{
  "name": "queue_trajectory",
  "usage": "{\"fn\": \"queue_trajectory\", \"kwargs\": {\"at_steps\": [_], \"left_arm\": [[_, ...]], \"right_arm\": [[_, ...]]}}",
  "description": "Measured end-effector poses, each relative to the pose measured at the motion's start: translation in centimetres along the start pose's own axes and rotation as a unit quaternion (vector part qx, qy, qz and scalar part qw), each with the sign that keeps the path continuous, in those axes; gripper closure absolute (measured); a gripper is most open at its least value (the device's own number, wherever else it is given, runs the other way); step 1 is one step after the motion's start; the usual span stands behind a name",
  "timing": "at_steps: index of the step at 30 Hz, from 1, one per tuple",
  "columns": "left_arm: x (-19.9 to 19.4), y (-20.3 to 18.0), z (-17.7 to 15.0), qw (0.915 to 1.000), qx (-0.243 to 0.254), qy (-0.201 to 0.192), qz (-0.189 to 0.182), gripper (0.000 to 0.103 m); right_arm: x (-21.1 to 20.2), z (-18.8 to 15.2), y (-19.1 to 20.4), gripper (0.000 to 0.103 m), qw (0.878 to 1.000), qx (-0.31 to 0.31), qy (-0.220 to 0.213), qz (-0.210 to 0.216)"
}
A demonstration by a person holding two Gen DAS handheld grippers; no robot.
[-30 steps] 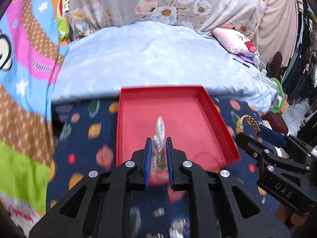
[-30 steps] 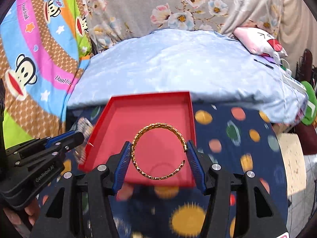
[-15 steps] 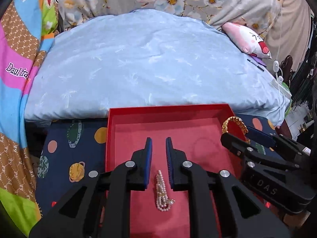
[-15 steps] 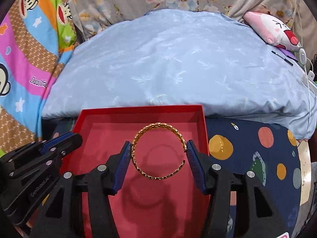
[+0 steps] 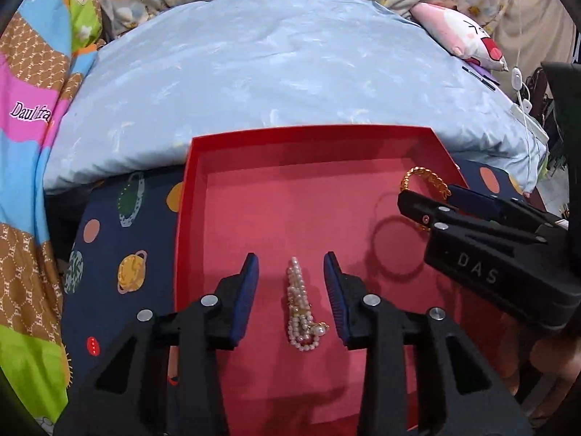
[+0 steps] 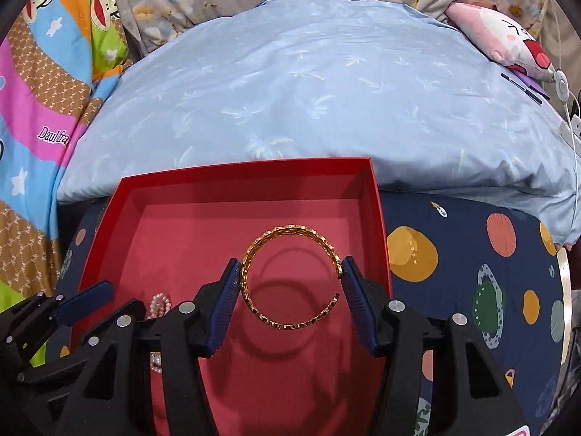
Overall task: Organize jewelry
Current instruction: 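Carry the pearl necklace and gold bangle into the red tray and release both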
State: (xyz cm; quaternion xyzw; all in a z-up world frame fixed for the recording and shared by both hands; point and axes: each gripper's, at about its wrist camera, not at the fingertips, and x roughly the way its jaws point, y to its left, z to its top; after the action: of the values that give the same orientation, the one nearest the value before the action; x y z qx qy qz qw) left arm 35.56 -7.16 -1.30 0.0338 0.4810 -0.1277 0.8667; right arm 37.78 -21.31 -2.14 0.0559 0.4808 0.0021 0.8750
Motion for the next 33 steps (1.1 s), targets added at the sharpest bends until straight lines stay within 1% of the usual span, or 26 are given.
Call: {"fn": "queue_trajectory", "kwargs": {"at_steps": [6,8,11,14,19,24,29,33], "left_arm": [[-0.4,0.8,0.4,0.9999,-0.009,-0.009,0.004,0.068],[-0.4,1.1,0.5,0.9999,-0.012,-0.010,0.004,0.068],[-0.4,1.6,0.6,0.9998,-0.018,-0.010,0.004,0.068],[-0.6,1.9,0.7,0.9996,-0.026,-0.013,0.004,0.068],[-1.7,1.9,0.5,0.9994,-0.025,-0.023,0.008,0.068],[-3.0,1.6,0.0,0.9992,-0.026,-0.031,0.008,0.068],[-4.8,1.1,-1.0,0.9990,-0.026,-0.035,0.007,0.067],[-6.3,1.0,-2.1,0.9989,-0.028,-0.037,0.005,0.067]], "right_arm": [[1.5,1.0,0.1,0.047,1.000,-0.007,0.010,-0.013],[1.7,1.0,0.0,0.045,1.000,-0.005,0.010,-0.017],[1.6,1.1,-0.1,0.043,1.000,0.000,0.005,-0.010],[1.0,1.1,0.1,0.041,1.000,-0.005,-0.005,-0.013],[-1.2,0.7,0.3,0.040,1.000,-0.008,-0.023,-0.010],[-3.6,-0.5,0.4,0.039,0.999,-0.011,-0.034,-0.010],[-6.5,-2.8,0.4,0.039,0.999,-0.011,-0.039,-0.009],[-9.1,-5.2,0.3,0.037,0.999,-0.009,-0.048,-0.010]]}}
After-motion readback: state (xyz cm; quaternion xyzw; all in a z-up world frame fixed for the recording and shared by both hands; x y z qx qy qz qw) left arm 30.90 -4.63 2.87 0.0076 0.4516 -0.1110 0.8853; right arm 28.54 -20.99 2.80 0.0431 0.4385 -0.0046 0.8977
